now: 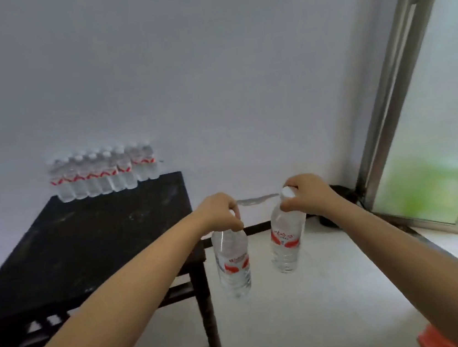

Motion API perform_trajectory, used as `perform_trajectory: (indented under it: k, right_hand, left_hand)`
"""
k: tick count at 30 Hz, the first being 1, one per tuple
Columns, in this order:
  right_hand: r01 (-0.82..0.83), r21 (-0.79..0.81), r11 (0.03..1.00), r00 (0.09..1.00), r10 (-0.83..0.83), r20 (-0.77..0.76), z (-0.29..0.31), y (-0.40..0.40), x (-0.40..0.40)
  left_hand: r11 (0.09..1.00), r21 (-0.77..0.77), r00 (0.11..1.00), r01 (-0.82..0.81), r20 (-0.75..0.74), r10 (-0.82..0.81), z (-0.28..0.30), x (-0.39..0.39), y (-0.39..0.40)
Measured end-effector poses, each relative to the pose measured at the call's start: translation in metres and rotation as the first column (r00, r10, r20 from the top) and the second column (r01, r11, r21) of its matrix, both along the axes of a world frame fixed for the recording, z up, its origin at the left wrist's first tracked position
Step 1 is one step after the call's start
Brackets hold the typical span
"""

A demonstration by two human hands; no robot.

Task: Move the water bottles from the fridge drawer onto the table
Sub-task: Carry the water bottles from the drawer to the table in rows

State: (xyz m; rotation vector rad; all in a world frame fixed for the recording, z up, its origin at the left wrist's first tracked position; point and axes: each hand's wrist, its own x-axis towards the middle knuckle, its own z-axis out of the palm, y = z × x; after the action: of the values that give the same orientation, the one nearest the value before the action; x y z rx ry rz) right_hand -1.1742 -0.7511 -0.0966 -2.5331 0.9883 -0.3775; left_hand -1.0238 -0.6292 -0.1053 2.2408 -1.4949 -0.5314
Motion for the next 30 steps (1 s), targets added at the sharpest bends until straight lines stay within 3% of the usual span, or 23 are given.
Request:
perform_trajectory:
  k: [12, 19, 24, 30]
  right_hand:
    - [-0.399, 0.030, 0.916, 0.913, 0.400, -0.074, 0.004, -0.041, 0.328]
    - [-0.413, 0.089, 0.906, 0.907, 0.419, -0.051, 0.007, -0.058, 0.470]
    - [-0.343, 0.113, 0.933, 0.934, 0.351, -0.063, -0.005, -0.077, 0.559]
    - [-0.309, 0.090, 0.947, 0.918, 0.322, -0.232, -0.013, -0.101, 0.653]
  left_hand:
    - [0.925, 0.138, 0.921, -0.354, 0.221, 0.320, 0.023, 0.271, 0.001]
    - [0.872, 0.062, 0.863, -0.485, 0.197, 0.466, 0.027, 0.403, -0.020]
    - [0.895, 0.063, 0.893, -0.441, 0.127, 0.431, 0.019, 0.497, -0.044]
    - [0.952, 0.091, 0.945, -0.293, 0.178, 0.274, 0.003, 0.602, -0.084]
